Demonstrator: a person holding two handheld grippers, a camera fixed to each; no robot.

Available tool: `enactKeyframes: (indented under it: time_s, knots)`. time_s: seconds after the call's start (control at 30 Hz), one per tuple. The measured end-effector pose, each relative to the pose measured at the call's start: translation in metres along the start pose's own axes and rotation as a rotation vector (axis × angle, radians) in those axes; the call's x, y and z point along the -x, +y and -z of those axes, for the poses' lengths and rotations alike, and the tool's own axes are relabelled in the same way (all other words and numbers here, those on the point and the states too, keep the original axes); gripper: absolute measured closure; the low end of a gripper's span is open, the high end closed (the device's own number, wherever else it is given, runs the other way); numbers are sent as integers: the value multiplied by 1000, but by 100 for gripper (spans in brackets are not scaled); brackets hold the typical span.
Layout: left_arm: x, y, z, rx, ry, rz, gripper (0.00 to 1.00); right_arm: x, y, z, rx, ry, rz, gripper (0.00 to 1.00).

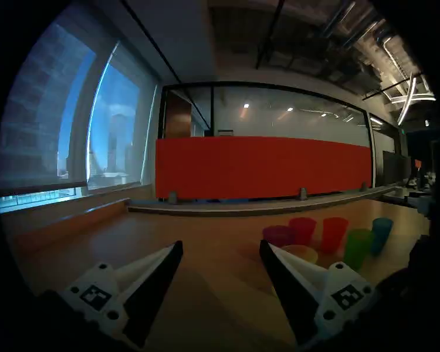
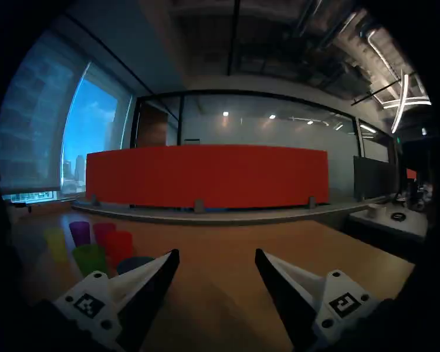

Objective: Pour water

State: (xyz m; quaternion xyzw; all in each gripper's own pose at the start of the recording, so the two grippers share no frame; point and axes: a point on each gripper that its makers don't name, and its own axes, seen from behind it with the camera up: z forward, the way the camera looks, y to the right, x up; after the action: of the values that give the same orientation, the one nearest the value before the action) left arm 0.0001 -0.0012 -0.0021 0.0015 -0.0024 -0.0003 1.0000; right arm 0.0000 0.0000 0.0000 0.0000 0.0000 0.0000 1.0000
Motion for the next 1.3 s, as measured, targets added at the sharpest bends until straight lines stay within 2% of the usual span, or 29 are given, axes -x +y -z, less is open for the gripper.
enactKeyframes:
  time_s: [0.2,0.6,0.83,1.3]
  knots:
    - [-12,-5,2,-6,-6,-15,3,-6,0,1,-10,2,7,0]
    - [-63,7,-4,38,-15,8,3,-39,6,-1,-25,-45,-6,0]
    - [-89,14,-11,68,-37,4,3,-70,9,-4,-32,-51,4,0]
    - [-154,23,-26,107,-34,-10,3,-122,11,-15,-50,-73,-28,0]
